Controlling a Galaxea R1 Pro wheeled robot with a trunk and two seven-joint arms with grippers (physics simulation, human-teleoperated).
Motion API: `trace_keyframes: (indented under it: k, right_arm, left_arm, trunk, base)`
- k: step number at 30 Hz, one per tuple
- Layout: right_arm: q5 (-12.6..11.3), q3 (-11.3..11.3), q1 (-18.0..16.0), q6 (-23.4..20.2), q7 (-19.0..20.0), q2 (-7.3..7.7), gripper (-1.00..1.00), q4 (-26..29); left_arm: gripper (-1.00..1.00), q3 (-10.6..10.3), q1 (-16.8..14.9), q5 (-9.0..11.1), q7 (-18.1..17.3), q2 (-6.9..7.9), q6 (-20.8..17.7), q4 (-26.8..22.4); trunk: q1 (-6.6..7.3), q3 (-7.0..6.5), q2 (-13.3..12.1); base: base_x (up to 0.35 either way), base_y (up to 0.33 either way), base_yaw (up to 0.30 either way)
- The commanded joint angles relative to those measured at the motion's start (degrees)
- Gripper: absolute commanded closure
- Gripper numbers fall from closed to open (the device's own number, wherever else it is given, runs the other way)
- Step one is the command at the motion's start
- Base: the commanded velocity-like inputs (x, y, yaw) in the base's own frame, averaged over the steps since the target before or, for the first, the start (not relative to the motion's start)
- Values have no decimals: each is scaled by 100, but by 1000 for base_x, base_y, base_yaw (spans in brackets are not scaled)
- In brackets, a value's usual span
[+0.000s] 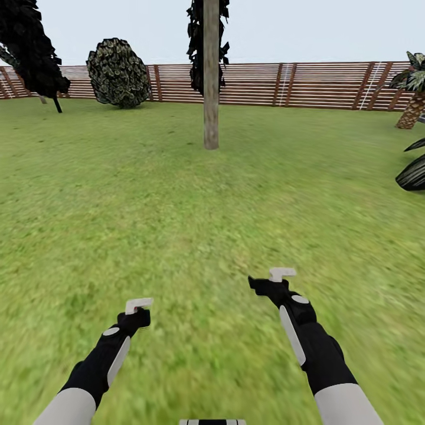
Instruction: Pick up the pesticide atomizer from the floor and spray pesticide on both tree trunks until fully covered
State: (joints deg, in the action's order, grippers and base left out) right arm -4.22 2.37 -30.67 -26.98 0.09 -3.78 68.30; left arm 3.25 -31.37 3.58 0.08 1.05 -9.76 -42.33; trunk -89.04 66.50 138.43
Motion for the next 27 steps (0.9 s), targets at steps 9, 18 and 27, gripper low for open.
trace_keyframes:
  k: [9,18,27]
  right_arm:
    - [0,0,0,0,0,0,-100,-1]
    - [0,0,0,0,0,0,-100,-1]
    - [0,0,0,0,0,0,-100,-1]
  left_arm:
    - [100,0,0,2,1,-6,0,4]
    - [100,0,0,2,1,-3,0,5]
    - [100,0,0,1,1,-4,0,5]
  trunk:
    - [0,0,0]
    - [0,0,0]
    - [0,0,0]
  base:
    - [338,0,0]
    - [338,0,0]
    - [338,0,0]
